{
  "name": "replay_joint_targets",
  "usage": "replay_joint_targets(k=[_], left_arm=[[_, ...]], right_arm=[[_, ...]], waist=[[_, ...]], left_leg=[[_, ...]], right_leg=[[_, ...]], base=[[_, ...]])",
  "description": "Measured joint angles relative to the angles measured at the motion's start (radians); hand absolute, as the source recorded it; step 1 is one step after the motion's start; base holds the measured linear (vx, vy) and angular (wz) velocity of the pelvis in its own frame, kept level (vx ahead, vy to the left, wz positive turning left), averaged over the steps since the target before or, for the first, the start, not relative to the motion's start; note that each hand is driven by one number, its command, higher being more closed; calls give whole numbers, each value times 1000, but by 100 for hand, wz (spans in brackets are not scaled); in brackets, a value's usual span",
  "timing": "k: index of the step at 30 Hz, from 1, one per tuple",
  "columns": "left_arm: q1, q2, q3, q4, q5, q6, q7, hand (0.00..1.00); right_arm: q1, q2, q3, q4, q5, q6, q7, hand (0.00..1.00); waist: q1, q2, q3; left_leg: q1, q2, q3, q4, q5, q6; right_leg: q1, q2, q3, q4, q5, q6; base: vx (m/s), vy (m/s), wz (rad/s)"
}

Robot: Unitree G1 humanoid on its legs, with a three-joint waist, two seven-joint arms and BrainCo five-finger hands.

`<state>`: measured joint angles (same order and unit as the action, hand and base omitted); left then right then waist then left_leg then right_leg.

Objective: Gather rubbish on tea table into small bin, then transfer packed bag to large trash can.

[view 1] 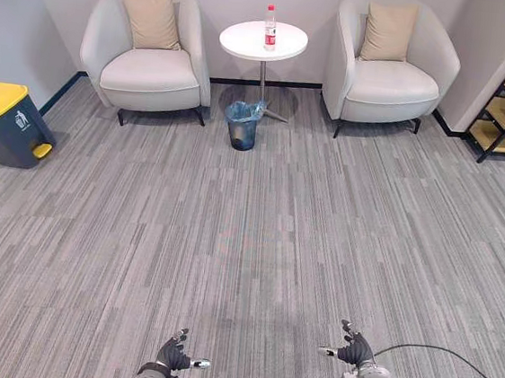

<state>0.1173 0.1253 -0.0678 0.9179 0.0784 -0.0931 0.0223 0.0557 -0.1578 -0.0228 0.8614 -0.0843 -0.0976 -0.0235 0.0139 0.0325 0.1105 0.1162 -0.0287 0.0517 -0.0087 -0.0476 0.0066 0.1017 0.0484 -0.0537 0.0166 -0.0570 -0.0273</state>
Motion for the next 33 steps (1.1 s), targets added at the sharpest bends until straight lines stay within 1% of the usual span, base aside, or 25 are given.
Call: replay_joint_targets(k=[9,12,20,27,30,33], left_arm=[[-12,-2,1,27,2,0,0,0],[-13,-2,1,27,1,0,1,0],[-13,-3,1,26,2,0,1,0],[-7,-2,2,12,-4,0,1,0],[4,-2,11,-12,-6,1,0,0],[14,0,32,-52,-9,0,1,0]], right_arm=[[-17,5,-10,60,0,13,0,0],[-30,14,-10,64,0,15,0,0],[-28,15,-12,64,0,18,-1,0],[-26,-8,-20,51,-1,18,-2,0],[-18,-10,-23,12,-1,18,-3,0],[-19,-8,-56,-13,0,18,-3,0]], waist=[[-1,-8,-5],[0,-10,-7],[-1,-10,-7],[0,-11,-6],[0,-12,-6],[0,-12,-5]], left_leg=[[4,-4,-23,-14,8,-2],[4,-4,-24,-24,18,-14],[12,-1,-24,-29,24,-10],[19,-1,-19,-46,24,-10],[20,-1,-12,-46,24,-10],[20,-1,-6,-50,23,-9]], right_leg=[[16,-1,-26,-21,9,5],[15,-2,-26,-21,9,5],[16,0,-24,-20,8,5],[15,2,-15,-27,14,-4],[15,3,-6,-32,15,-5],[16,4,0,-39,16,-7]], base=[[5,-4,6],[-6,-9,2],[-43,-14,1],[-9,-4,-3],[14,-6,-8],[22,-8,-6]])
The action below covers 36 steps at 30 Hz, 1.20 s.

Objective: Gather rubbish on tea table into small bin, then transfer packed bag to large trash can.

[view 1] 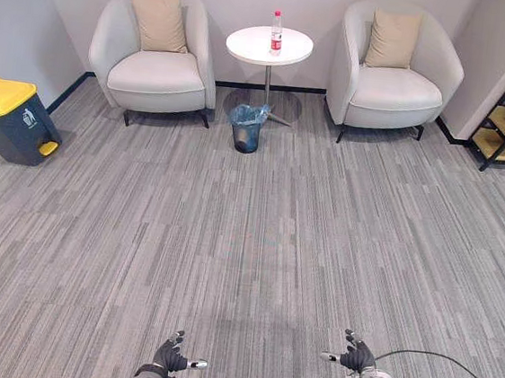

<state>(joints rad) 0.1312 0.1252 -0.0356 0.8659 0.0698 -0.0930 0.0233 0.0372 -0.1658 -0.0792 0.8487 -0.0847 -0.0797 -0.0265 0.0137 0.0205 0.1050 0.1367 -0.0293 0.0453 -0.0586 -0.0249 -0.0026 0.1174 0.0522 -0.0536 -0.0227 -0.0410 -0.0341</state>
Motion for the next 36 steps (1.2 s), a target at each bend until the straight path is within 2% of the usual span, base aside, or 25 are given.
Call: replay_joint_targets(k=[5,10,13,15,16,17,18,19,21,23,25,26,28,29,30,31,32,33,34,35,36], left_arm=[[6,5,0,-24,-31,1,0,0],[9,6,0,-61,-39,2,0,0],[10,6,0,-100,-40,4,-1,0],[18,6,1,-150,-40,8,-1,0],[25,7,1,-181,-40,8,-1,0],[24,7,0,-195,-40,8,-1,0],[19,12,0,-215,-40,8,-1,0],[11,18,-2,-229,-40,8,-1,0],[10,20,-2,-233,-41,10,0,0],[11,20,-2,-237,-41,18,1,0],[11,20,-2,-255,-43,20,2,0],[9,21,0,-273,-47,20,2,0],[-7,18,1,-277,-61,20,5,0],[-19,23,-1,-276,-62,18,7,0],[-25,36,-2,-275,-62,15,6,0],[-38,22,-2,-258,-62,17,8,0],[-44,17,-1,-257,-62,17,9,0],[-50,14,-2,-256,-62,17,12,0],[-83,2,-2,-244,-62,17,13,0],[-84,0,-3,-240,-62,16,12,0],[-80,0,-2,-238,-62,15,12,0]], right_arm=[[-1,-3,-2,-9,6,1,-1,0],[-1,-3,-3,-12,18,2,-16,0],[-3,-4,-4,-12,23,10,-17,0],[-8,-4,-8,-12,28,11,-18,0],[-8,-3,-22,-12,35,11,-18,0],[-7,-3,-27,-12,36,11,-18,0],[-7,-2,-28,-12,36,12,-18,0],[-6,1,-27,-14,36,12,-18,0],[0,2,-27,-22,36,16,-18,0],[5,3,-26,-50,36,18,-18,0],[-2,2,-26,-64,36,18,-18,0],[-10,0,-27,-66,36,18,-18,0],[-29,-8,-27,-66,36,18,-18,0],[-42,-14,-26,-69,36,17,-19,0],[-41,-15,-23,-79,36,14,-20,0],[-48,-32,-25,-77,36,14,-22,0],[-49,-36,-26,-78,36,14,-25,0],[-52,-36,-26,-78,36,14,-26,0],[-48,-35,-21,-79,37,14,-31,0],[-43,-28,-19,-78,39,13,-33,0],[-38,-22,-17,-78,45,11,-37,0]], waist=[[1,-1,0],[4,-1,0],[7,3,2],[9,5,4],[18,10,11],[19,8,15],[28,1,25],[27,-6,38],[28,-13,51],[28,-9,58],[27,-14,59],[26,-15,63],[21,-5,66],[16,-9,63],[2,-33,54],[-1,3,55],[-4,21,49],[-6,27,47],[-11,40,49],[-16,39,51],[-16,41,52]], left_leg=[[-2,1,12,11,-12,8],[-68,5,28,112,-73,24],[-113,10,35,188,-116,31],[-139,12,39,252,-154,40],[-144,8,43,291,-186,48],[-143,5,44,304,-199,57],[-146,-7,39,331,-230,61],[-146,-17,31,370,-260,67],[-136,-26,12,429,-302,81],[-119,-26,-17,450,-341,89],[-90,-23,-36,436,-354,80],[-58,-13,-42,413,-353,72],[1,26,-55,356,-353,59],[35,50,-63,321,-351,27],[53,49,-86,310,-359,-3],[68,84,-101,320,-372,-25],[61,114,-107,350,-363,-41],[38,123,-118,403,-346,-69],[-56,146,-147,633,-246,-73],[-115,166,-153,811,-208,-69],[-161,189,-131,949,-215,-61]], right_leg=[[0,2,11,-1,-1,1],[-27,0,25,11,-15,21],[-63,0,32,77,-41,34],[-115,-4,34,191,-98,49],[-164,-15,32,330,-155,105],[-191,-20,28,399,-174,121],[-252,-39,24,558,-202,130],[-327,-59,20,731,-204,126],[-398,-92,19,917,-216,107],[-442,-126,5,970,-238,102],[-474,-154,-19,922,-251,112],[-485,-160,-34,845,-251,111],[-511,-145,-65,706,-237,96],[-518,-119,-84,578,-173,79],[-513,-127,-84,490,10,23],[-512,-106,-119,527,-17,-6],[-502,-87,-137,525,-40,-31],[-486,-72,-146,511,-60,-48],[-380,-30,-172,402,-66,-58],[-286,-10,-182,318,-59,-68],[-212,13,-182,258,-53,-77]], base=[[10,-6,-7],[-9,-1,-9],[39,26,-9],[31,42,-7],[17,51,-4],[-13,83,0],[-6,70,17],[25,62,24],[110,21,31],[271,-13,32],[340,-69,30],[414,-148,23],[457,-184,20],[484,-208,31],[611,-260,34],[516,-233,25],[525,-249,10],[700,-360,17],[775,-385,37],[731,-336,36],[409,-157,17]])
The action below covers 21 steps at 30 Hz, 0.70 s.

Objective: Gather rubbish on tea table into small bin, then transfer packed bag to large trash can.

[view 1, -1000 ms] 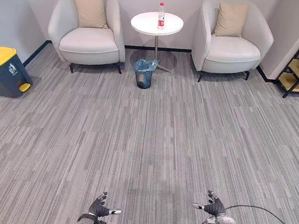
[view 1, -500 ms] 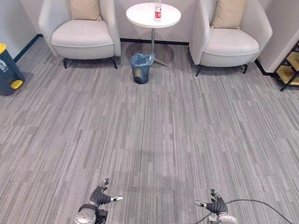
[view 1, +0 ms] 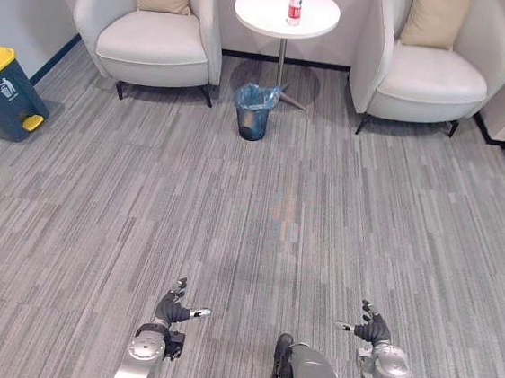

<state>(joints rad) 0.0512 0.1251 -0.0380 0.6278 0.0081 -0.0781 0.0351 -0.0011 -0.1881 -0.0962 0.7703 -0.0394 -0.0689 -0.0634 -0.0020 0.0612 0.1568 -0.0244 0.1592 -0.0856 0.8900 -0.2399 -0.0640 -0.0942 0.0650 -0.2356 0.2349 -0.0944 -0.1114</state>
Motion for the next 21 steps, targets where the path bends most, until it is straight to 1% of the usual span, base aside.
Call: replay_joint_targets(k=[1,2,3,4,5,6,7,8,9,10,11,12,13,14,15,16,17,18,19,20,21], left_arm=[[2,3,1,1,0,1,0,0],[10,4,1,1,0,2,0,0],[14,4,1,1,0,2,0,0],[21,4,2,1,0,3,1,0],[25,3,2,1,0,3,1,0],[26,2,9,2,0,5,2,0],[26,1,11,2,0,6,3,0],[23,-6,10,1,0,4,3,0],[22,-14,10,1,0,3,3,0],[27,-28,10,2,1,3,3,0],[31,-33,12,5,2,2,5,0],[47,-33,13,9,2,2,10,0],[56,-35,21,14,2,2,10,0],[58,-35,23,17,2,2,9,0],[58,-34,25,37,2,3,9,0],[56,-35,28,56,2,4,9,0],[60,-31,32,62,1,5,10,0],[70,-26,32,66,1,5,11,0],[80,-12,30,74,0,5,11,0],[83,-5,30,78,0,5,11,0],[84,6,30,84,-1,5,12,0]], right_arm=[[-2,3,12,0,10,-3,-2,0],[-7,3,25,0,12,-4,-3,0],[-11,4,26,1,12,-4,-3,0],[-18,4,28,1,13,-4,-3,0],[-30,3,26,1,14,-3,-5,0],[-43,9,23,9,24,-3,-8,0],[-45,13,22,13,31,-3,-9,0],[-45,16,18,19,31,-3,-13,0],[-44,13,16,27,32,-3,-18,0],[-40,7,17,36,32,-2,-21,0],[-39,5,17,42,32,-1,-22,0],[-40,14,30,47,32,2,-20,0],[-40,23,36,47,31,1,-19,0],[-39,27,36,47,31,1,-18,0],[-32,31,35,48,29,1,-18,0],[-28,30,32,51,29,1,-18,0],[-29,33,32,67,29,1,-16,0],[-27,39,32,79,28,1,-9,0],[-17,51,35,79,27,1,4,0],[-9,58,35,79,27,1,6,0],[0,66,36,80,26,1,8,0]], waist=[[5,4,3],[18,5,5],[20,4,6],[29,5,6],[47,11,17],[52,9,36],[58,3,40],[67,-6,49],[68,2,51],[71,28,43],[74,38,44],[76,39,33],[75,17,34],[76,7,35],[91,-14,29],[102,-16,28],[103,-18,27],[103,-20,26],[99,-26,23],[97,-30,21],[97,-42,22]], left_leg=[[-61,36,41,151,-16,29],[-124,60,79,229,-32,57],[-155,60,91,239,-39,61],[-203,47,97,226,-41,59],[-258,23,106,181,-42,61],[-285,-4,112,63,-46,55],[-292,-24,123,-19,-45,54],[-299,-62,128,-198,-33,37],[-303,-81,121,-333,-9,14],[-294,-87,98,-500,43,-18],[-287,-85,101,-507,111,-4],[-282,-110,115,-493,132,38],[-283,-136,140,-472,107,74],[-282,-150,149,-464,96,89],[-280,-176,171,-456,67,106],[-267,-188,181,-454,50,117],[-233,-197,196,-463,26,129],[-193,-206,200,-472,12,135],[-141,-217,203,-478,-4,150],[-116,-223,203,-481,-13,155],[-78,-233,200,-493,-23,153]], right_leg=[[80,24,7,-65,5,-7],[134,39,30,-107,6,-9],[150,39,43,-119,6,-9],[169,38,62,-136,6,-10],[192,33,93,-158,5,-10],[217,12,116,-170,4,-7],[223,-2,128,-172,-1,2],[237,-31,141,-176,-17,25],[245,-42,151,-180,-35,37],[245,-41,167,-179,-64,64],[252,-42,183,-172,-80,74],[258,-60,204,-160,-107,99],[259,-97,217,-137,-132,134],[255,-114,223,-119,-146,146],[228,-148,242,-64,-178,168],[205,-161,262,3,-191,189],[163,-173,288,136,-201,221],[123,-178,303,265,-196,263],[72,-175,323,452,-180,326],[44,-175,324,546,-175,336],[-2,-179,314,663,-179,327]], base=[[362,-134,-17],[326,-87,-33],[304,-56,-45],[280,23,-54],[243,95,-69],[233,129,-63],[231,175,-49],[250,209,-29],[326,289,-33],[277,270,-31],[319,304,-40],[355,277,-37],[387,271,-32],[458,284,-24],[377,237,-21],[452,275,-23],[390,193,-20],[490,189,-13],[426,116,-1],[351,70,8],[345,42,13]])
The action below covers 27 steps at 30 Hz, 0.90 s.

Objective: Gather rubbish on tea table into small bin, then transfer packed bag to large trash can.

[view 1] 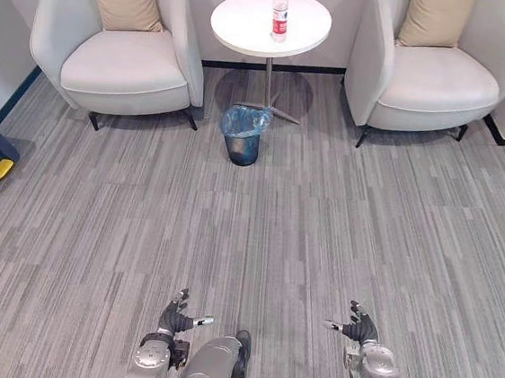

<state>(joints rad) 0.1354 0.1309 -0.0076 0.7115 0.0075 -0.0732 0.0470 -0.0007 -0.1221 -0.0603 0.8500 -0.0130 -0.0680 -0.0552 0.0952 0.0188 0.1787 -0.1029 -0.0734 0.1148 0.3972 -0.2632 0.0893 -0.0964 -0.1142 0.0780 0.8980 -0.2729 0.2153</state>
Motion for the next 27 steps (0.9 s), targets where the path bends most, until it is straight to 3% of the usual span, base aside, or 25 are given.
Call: replay_joint_targets(k=[2,4,7,8,9,10,11,12,14,15,16,19,20,22,24,25,27], left_arm=[[-7,9,2,7,-7,0,4,0],[-9,9,13,14,-15,0,6,0],[-11,16,22,51,-18,-1,16,0],[-14,20,22,53,-18,-1,20,0],[-18,27,21,58,-18,-2,20,0],[-21,32,24,83,-17,-4,20,0],[-24,24,29,101,-17,-3,20,0],[-19,17,39,110,-16,-3,19,0],[-21,-7,70,115,-16,-3,20,0],[-25,-23,89,114,-16,-2,19,0],[-22,-28,101,110,-17,-2,19,0],[-17,-28,104,69,-18,-1,19,0],[-19,-28,104,60,-18,-2,19,0],[-32,-34,109,51,-21,-2,19,0],[-37,-41,109,51,-24,-2,19,0],[-44,-48,109,51,-24,-2,19,0],[-43,-51,110,54,-24,-3,19,0]], right_arm=[[11,3,-1,1,-7,0,12,0],[9,2,0,8,-8,0,13,0],[8,3,1,16,-9,-1,13,0],[8,1,1,29,-9,-1,13,0],[17,-1,1,41,-9,1,13,0],[36,-7,0,49,-8,1,12,0],[34,-13,-1,64,-8,1,12,0],[31,-15,-2,74,-9,2,12,0],[29,-17,-2,64,-8,0,13,0],[29,-15,0,58,-7,0,12,0],[39,-4,3,45,-5,0,12,0],[36,7,1,25,9,-2,7,0],[30,6,-1,25,11,-2,5,0],[-1,2,-21,26,16,-2,-6,0],[-14,-6,-24,26,16,-3,-8,0],[-15,-13,-31,26,17,-3,-8,0],[-8,-13,-44,31,18,0,-9,0]], waist=[[-6,-6,2],[-13,-5,10],[-31,0,13],[-33,-6,12],[-38,-22,7],[-46,-49,-4],[-50,-34,-10],[-54,-24,-17],[-56,4,-18],[-53,22,-7],[-45,27,-1],[-23,5,13],[-23,4,13],[-20,6,20],[-18,8,21],[1,18,21],[30,39,22]], left_leg=[[88,-2,-21,-48,-8,5],[159,20,-33,-97,-11,-1],[229,67,-56,-124,-28,-29],[240,81,-72,-126,-34,-39],[253,88,-92,-135,-48,-64],[275,95,-141,-137,-80,-105],[284,115,-154,-131,-82,-109],[264,136,-173,-81,-79,-114],[138,177,-201,173,-61,-142],[39,212,-196,387,20,-156],[-24,249,-179,556,24,-155],[-146,262,-130,660,12,-143],[-173,256,-120,639,8,-137],[-226,199,-84,389,-2,-122],[-229,148,-86,158,24,-141],[-224,119,-85,-24,89,-150],[-183,109,-88,-147,247,-123]], right_leg=[[-117,-29,-117,121,-40,-99],[-166,-23,-169,51,-53,-117],[-219,15,-180,-188,-43,-120],[-230,27,-175,-295,-11,-133],[-230,45,-154,-441,77,-145],[-222,46,-151,-478,241,-175],[-219,55,-169,-460,226,-187],[-206,71,-183,-469,203,-201],[-167,111,-214,-517,186,-226],[-110,144,-226,-559,178,-244],[-41,170,-230,-598,167,-266],[103,180,-224,-684,144,-300],[124,181,-224,-706,146,-299],[180,169,-210,-758,153,-288],[201,154,-196,-787,149,-281],[215,149,-177,-803,137,-262],[244,150,-131,-797,97,-232]], base=[[448,13,16],[415,-60,16],[344,-129,23],[373,-216,41],[467,-307,76],[503,-360,69],[431,-322,57],[422,-333,19],[354,-287,18],[465,-318,14],[384,-252,8],[368,-170,-6],[364,-97,-5],[311,17,-14],[291,92,-22],[333,151,-38],[416,205,-53]])
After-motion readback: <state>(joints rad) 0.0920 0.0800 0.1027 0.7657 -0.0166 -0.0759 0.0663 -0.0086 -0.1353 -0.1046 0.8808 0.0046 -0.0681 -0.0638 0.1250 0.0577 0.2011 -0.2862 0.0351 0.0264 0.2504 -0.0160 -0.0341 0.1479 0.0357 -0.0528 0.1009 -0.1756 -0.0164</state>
